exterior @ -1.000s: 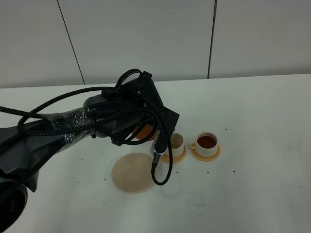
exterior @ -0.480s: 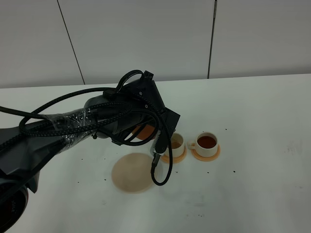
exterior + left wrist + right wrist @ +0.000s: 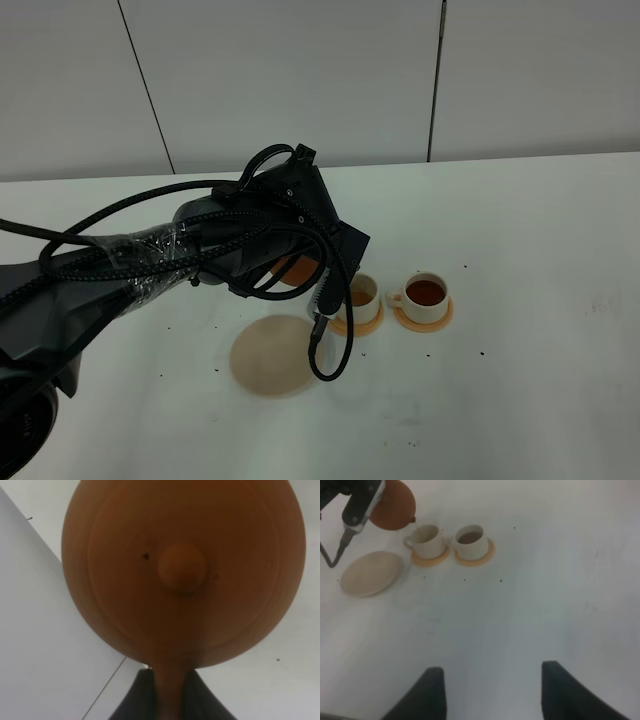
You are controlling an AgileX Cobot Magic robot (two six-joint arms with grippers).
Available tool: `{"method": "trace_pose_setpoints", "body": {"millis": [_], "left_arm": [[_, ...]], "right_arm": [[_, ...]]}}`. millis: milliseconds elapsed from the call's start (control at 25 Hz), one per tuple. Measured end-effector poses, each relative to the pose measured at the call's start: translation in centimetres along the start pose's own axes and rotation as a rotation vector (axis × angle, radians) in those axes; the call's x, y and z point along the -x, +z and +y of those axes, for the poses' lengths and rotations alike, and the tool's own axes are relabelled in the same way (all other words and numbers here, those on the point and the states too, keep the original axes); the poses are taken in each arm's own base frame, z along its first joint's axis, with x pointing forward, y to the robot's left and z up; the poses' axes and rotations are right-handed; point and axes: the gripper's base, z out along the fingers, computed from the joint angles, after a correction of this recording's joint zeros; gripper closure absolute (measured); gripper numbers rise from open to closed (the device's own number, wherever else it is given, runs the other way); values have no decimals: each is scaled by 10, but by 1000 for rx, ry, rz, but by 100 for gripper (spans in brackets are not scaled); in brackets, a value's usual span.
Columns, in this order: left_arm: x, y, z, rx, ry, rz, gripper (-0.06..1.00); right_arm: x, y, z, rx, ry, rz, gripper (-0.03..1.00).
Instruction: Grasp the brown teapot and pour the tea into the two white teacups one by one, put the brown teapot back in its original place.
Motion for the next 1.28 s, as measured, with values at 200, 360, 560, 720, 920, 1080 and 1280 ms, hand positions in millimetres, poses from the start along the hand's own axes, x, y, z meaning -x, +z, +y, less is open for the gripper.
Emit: {"method": "trace_pose_setpoints", "body": {"millis": [200, 360, 560, 720, 920, 1080, 1280], "left_arm": [[0, 0, 0, 4, 0, -2, 78], [1, 0, 1, 12, 1, -10, 78], [2, -1, 2, 22, 6, -13, 78], [5, -2, 2, 30, 17, -12, 78], [4, -2, 3, 33, 22, -7, 78], [5, -1, 2, 34, 27, -4, 78], [5, -1, 2, 34, 39, -2, 78]], "right_arm": [[0, 0, 0, 0, 0, 0, 55], [0, 0, 0, 0, 0, 0, 55], [0, 0, 0, 0, 0, 0, 55], [0, 0, 0, 0, 0, 0, 55], [0, 0, 0, 0, 0, 0, 55], [0, 0, 0, 0, 0, 0, 55], [0, 0, 0, 0, 0, 0, 55]]}}
